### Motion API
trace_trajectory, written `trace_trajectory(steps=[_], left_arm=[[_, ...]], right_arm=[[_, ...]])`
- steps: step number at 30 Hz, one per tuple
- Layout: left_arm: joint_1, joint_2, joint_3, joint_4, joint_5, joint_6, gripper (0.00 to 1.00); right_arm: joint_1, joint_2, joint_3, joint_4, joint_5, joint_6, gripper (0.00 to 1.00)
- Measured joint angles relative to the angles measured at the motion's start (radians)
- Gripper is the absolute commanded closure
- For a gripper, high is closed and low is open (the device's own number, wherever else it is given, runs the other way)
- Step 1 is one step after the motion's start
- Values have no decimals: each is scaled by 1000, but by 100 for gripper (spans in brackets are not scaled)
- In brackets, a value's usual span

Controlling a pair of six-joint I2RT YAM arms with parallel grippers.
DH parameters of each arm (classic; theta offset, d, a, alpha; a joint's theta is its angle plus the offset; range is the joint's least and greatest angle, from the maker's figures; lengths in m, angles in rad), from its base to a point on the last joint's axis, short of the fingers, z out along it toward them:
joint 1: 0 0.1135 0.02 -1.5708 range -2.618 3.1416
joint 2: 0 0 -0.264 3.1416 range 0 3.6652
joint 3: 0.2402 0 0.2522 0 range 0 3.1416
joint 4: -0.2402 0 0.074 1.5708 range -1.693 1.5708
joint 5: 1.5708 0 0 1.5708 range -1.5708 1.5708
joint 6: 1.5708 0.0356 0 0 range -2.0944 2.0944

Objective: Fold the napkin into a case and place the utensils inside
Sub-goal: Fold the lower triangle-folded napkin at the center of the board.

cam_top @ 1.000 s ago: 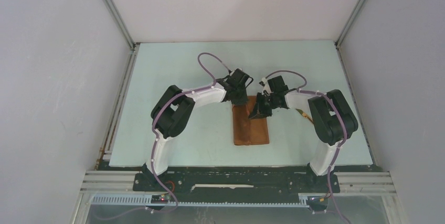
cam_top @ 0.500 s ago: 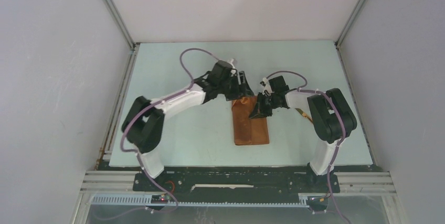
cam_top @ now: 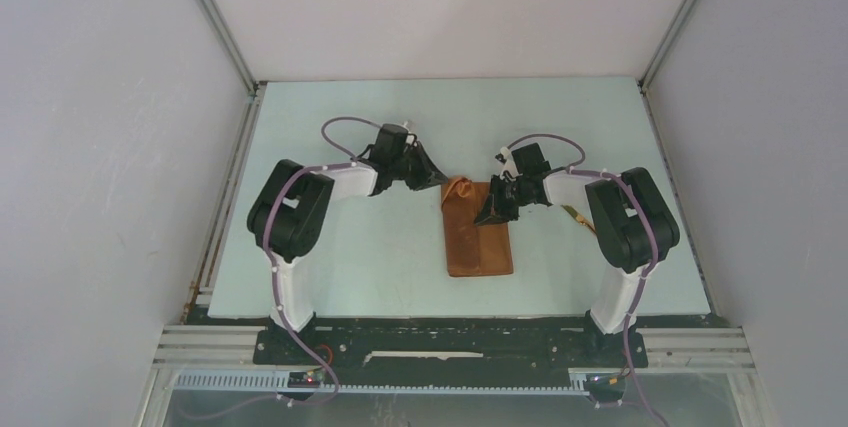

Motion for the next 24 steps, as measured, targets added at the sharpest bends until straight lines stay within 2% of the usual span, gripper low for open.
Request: trace_trajectory(steps=[24], left_arm=[[-31, 137, -49, 306, 73, -130, 92]], right_arm=[[1, 6, 11, -14, 2, -2, 100]])
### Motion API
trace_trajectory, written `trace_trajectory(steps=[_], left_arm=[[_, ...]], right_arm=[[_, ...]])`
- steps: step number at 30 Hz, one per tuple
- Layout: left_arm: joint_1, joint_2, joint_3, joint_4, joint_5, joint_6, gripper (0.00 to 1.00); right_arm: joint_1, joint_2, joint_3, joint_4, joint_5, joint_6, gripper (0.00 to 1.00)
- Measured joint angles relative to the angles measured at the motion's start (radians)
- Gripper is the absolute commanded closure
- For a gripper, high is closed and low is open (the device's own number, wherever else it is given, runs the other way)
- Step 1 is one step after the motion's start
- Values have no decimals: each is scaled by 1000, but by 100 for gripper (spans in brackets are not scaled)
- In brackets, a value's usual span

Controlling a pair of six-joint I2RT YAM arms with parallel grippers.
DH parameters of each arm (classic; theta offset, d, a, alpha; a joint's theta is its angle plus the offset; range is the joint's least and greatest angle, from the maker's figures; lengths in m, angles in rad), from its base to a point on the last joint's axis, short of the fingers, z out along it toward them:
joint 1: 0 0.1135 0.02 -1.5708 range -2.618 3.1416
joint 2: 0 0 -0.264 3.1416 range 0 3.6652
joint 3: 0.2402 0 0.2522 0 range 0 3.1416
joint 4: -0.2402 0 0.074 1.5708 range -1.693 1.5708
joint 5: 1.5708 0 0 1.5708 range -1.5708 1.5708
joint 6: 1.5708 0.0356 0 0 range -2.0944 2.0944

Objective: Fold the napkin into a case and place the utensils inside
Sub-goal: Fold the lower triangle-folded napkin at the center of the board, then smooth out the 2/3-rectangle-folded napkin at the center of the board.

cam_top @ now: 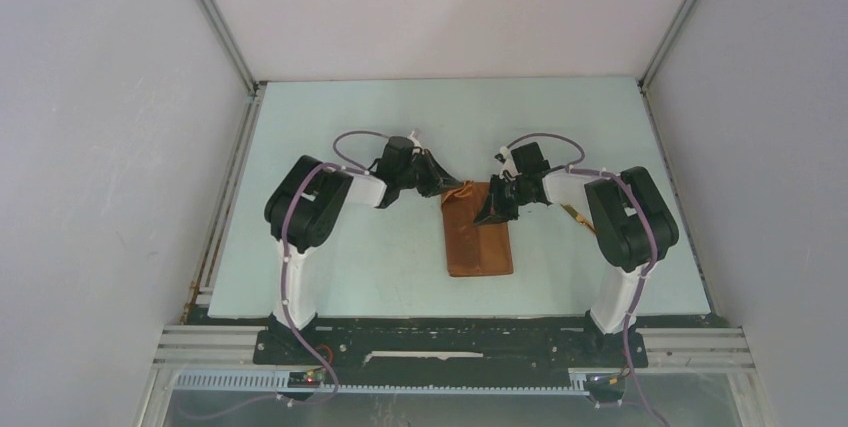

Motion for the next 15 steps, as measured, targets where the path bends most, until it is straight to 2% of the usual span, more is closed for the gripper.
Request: trace_trajectory(steps=[7, 11, 15], left_arm=[[-6, 38, -53, 108, 13, -48, 89], [-6, 44, -63, 163, 11, -63, 89], [-6, 56, -63, 191, 8, -79, 89]], right_arm=[[1, 2, 10, -15, 6, 0, 97], [0, 5, 26, -34, 15, -1, 86], [0, 0, 50, -84, 37, -10, 68]])
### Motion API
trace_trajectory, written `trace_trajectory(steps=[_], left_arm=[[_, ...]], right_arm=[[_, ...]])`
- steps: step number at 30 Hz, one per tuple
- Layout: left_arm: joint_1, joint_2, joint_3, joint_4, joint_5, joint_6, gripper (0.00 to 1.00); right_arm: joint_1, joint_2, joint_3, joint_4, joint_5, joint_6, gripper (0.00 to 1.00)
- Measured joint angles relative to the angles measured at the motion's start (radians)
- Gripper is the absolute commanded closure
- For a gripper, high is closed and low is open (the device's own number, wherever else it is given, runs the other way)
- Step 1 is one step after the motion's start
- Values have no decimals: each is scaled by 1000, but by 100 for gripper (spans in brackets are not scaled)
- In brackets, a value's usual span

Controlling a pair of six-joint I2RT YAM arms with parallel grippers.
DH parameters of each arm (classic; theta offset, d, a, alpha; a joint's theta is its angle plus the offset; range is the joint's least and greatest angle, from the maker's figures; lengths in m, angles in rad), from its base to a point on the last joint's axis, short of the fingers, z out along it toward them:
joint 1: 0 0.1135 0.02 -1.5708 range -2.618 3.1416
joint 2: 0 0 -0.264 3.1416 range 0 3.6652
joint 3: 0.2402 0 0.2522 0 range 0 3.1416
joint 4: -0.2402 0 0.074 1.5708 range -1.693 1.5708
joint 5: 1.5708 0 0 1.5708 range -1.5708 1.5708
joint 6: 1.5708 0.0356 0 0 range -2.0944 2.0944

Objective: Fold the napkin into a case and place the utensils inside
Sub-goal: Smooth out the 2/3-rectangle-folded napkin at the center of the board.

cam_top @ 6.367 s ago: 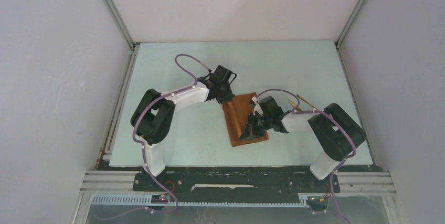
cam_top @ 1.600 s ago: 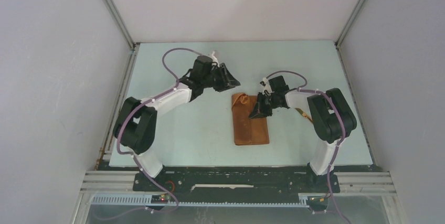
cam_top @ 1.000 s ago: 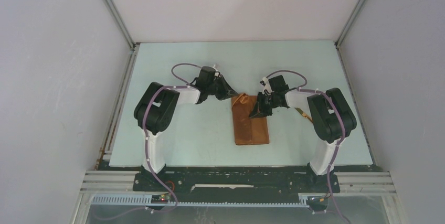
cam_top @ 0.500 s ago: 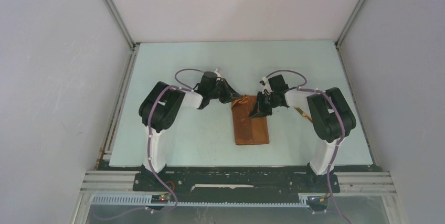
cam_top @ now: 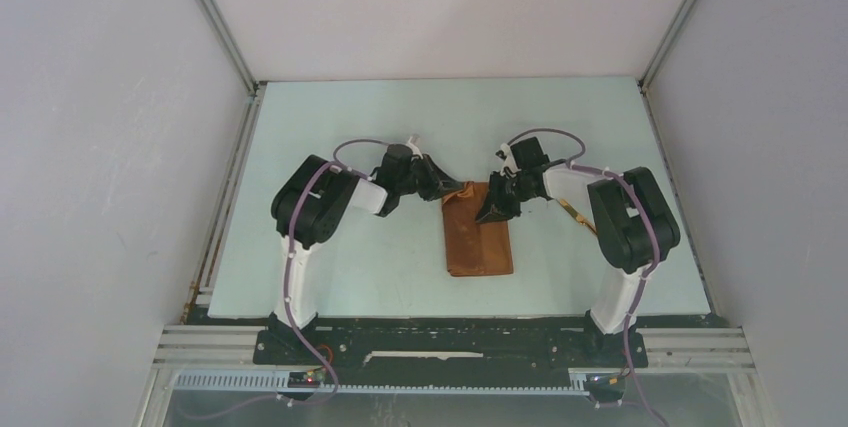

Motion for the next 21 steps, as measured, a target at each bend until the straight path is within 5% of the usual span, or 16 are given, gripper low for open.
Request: trace_trajectory(steps=[4, 8, 13, 17, 21], left_arm=[[3, 18, 0, 11, -3, -18, 90], [6, 26, 0, 21, -3, -30, 90], [6, 29, 0, 26, -2, -37, 89], [8, 31, 0, 29, 1, -37, 87], [10, 31, 0, 28, 4, -35, 78]], right_arm=[[0, -79, 5, -73, 36, -19, 51], [12, -163, 19, -65, 7, -24, 50], [52, -89, 61, 70, -133, 18, 57], [83, 13, 68, 124, -203, 37, 75], [93, 64, 55, 148, -230, 48, 83]])
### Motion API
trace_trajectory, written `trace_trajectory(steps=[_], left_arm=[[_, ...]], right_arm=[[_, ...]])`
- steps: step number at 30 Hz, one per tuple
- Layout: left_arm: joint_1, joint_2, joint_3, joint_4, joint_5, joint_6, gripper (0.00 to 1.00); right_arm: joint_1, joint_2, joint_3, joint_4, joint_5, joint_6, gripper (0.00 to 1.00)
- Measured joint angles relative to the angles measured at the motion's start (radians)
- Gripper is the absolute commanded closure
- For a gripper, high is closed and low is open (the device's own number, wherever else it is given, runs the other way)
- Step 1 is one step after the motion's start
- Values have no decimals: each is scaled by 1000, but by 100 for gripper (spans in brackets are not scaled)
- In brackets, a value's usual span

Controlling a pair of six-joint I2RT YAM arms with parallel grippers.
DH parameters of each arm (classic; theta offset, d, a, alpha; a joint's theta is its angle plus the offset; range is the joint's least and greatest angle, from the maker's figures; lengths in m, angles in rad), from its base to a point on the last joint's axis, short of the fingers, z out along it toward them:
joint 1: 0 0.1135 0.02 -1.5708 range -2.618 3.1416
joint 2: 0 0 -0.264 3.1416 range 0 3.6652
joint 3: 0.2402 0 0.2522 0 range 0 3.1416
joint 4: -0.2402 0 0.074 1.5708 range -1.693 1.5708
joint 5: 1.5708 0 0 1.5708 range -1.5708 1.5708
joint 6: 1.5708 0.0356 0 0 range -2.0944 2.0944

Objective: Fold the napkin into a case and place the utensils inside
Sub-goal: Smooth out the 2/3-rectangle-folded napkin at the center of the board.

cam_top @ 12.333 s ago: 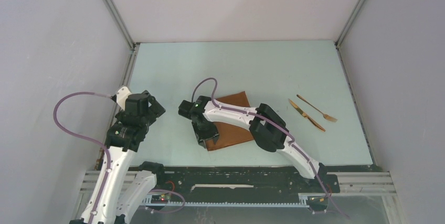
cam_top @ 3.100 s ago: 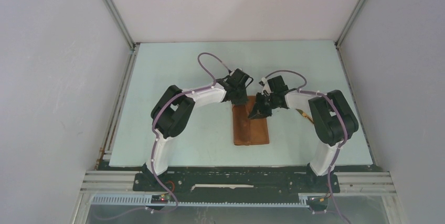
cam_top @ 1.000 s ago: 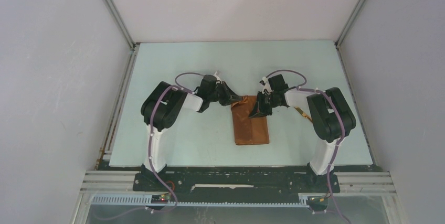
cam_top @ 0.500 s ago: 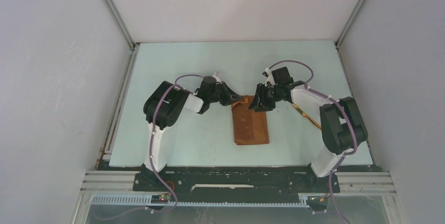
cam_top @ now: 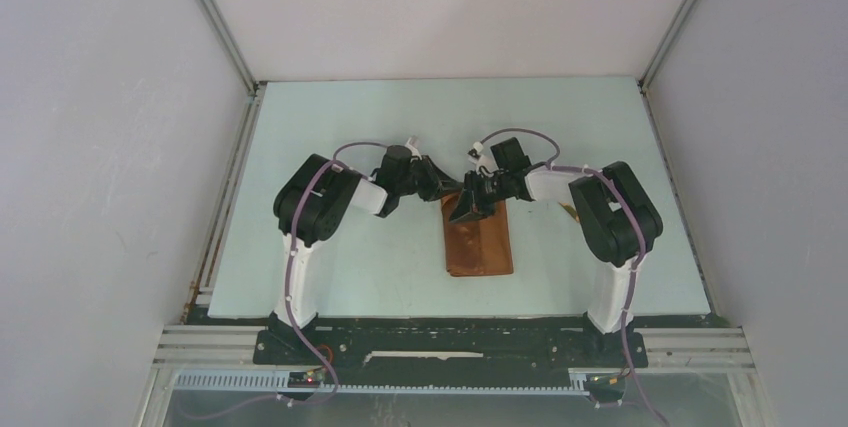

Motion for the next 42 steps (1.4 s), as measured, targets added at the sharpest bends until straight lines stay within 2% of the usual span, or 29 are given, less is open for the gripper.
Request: trace_trajectory(steps=[5, 10, 12, 13, 16, 19, 25, 27, 35, 42], left_arm=[[1, -27, 0, -27, 19, 17, 53], [8, -120, 0, -84, 51, 39, 46], [13, -156, -1, -89, 61, 44, 53], [15, -175, -4, -89, 68, 46, 62], [21, -201, -20, -68, 83, 41, 76], [22, -187, -52, -34, 91, 24, 85], [23, -72, -57, -10, 102, -4, 93], [24, -41, -57, -10, 102, -15, 95], [40, -5, -56, 28, 119, -47, 99], [42, 4, -56, 46, 129, -70, 100]], right_arm=[[-14, 24, -19, 36, -15, 10, 89], [-40, 47, -29, 61, -18, 15, 91], [-48, 55, -33, 70, -18, 15, 91], [-49, 58, -34, 72, -19, 15, 91], [-50, 62, -40, 79, -19, 18, 90], [-50, 62, -42, 81, -19, 23, 84], [-47, 62, -42, 108, -22, 41, 59], [-42, 58, -42, 108, -23, 42, 55], [-3, 48, -42, 188, -101, 64, 56], [25, 113, -48, 246, -147, 87, 56]])
